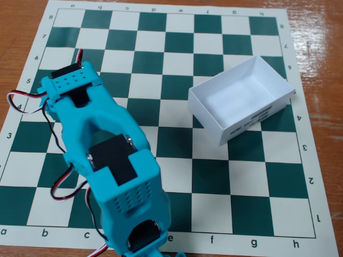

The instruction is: Grab the toy horse and put it in the box.

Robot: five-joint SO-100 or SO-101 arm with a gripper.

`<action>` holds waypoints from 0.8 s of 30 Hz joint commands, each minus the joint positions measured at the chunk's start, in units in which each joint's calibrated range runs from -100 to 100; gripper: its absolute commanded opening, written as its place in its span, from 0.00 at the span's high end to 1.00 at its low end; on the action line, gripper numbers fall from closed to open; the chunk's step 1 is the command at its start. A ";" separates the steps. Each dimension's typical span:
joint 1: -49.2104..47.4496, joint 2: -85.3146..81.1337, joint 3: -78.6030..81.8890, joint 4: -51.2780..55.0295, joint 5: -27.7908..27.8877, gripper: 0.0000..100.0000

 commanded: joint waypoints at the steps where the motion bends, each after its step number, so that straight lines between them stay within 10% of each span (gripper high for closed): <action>1: -0.82 1.02 -2.68 -0.70 -0.85 0.60; 24: -2.10 11.91 -7.87 -4.93 -1.73 0.76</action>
